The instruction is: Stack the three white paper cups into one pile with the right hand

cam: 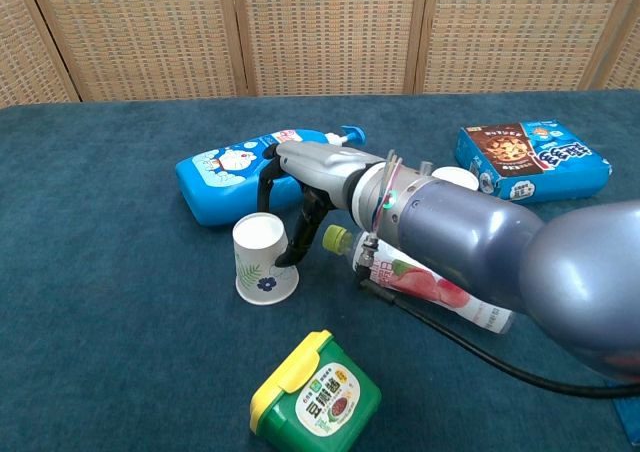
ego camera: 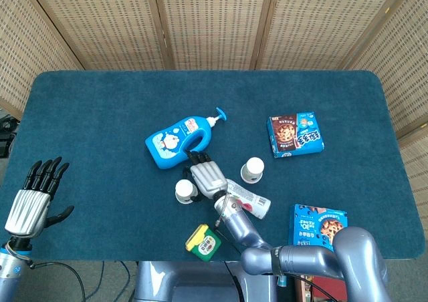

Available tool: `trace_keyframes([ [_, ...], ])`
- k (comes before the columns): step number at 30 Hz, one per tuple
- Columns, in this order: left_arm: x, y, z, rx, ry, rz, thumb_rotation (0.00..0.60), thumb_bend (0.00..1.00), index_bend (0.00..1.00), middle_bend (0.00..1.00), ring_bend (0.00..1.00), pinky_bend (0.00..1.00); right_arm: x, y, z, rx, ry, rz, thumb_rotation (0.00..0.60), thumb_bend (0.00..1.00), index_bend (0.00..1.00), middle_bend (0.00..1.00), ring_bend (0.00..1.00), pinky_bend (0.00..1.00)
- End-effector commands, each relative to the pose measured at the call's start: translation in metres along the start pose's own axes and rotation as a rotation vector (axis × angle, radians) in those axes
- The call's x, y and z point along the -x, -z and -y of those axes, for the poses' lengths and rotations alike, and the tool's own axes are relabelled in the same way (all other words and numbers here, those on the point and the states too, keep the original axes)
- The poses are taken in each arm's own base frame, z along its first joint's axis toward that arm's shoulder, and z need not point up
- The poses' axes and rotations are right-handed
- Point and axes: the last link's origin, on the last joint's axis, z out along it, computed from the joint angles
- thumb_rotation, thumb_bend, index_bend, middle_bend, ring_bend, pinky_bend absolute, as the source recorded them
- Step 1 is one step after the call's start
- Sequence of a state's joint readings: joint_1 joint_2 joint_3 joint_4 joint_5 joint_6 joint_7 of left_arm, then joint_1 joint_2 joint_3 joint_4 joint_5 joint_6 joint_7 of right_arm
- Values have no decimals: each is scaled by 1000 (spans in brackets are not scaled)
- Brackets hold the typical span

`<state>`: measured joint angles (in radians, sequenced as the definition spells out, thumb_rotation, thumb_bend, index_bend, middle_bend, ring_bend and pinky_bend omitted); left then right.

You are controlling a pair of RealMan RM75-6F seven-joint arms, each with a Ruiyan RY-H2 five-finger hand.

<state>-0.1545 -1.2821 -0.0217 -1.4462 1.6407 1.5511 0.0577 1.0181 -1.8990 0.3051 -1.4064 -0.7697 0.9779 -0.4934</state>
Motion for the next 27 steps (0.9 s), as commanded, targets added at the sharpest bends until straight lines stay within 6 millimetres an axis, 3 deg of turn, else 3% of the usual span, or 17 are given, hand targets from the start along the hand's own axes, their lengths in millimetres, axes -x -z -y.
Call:
trace_keyframes([
  [1,0,0,0,1,0,-1,600,207,0,0,0,0,1,0,2,-4,-4,1,600,102,488,92,0,0],
  [17,1,0,0,5,1,0,600,207,0,0,0,0,-2,1,5,-1,9,-9,600,102,543,125,0,0],
  [27,1,0,0,3,1,0,600,207,0,0,0,0,-27,1,4,12,30,-50,600,102,546,124,0,0],
])
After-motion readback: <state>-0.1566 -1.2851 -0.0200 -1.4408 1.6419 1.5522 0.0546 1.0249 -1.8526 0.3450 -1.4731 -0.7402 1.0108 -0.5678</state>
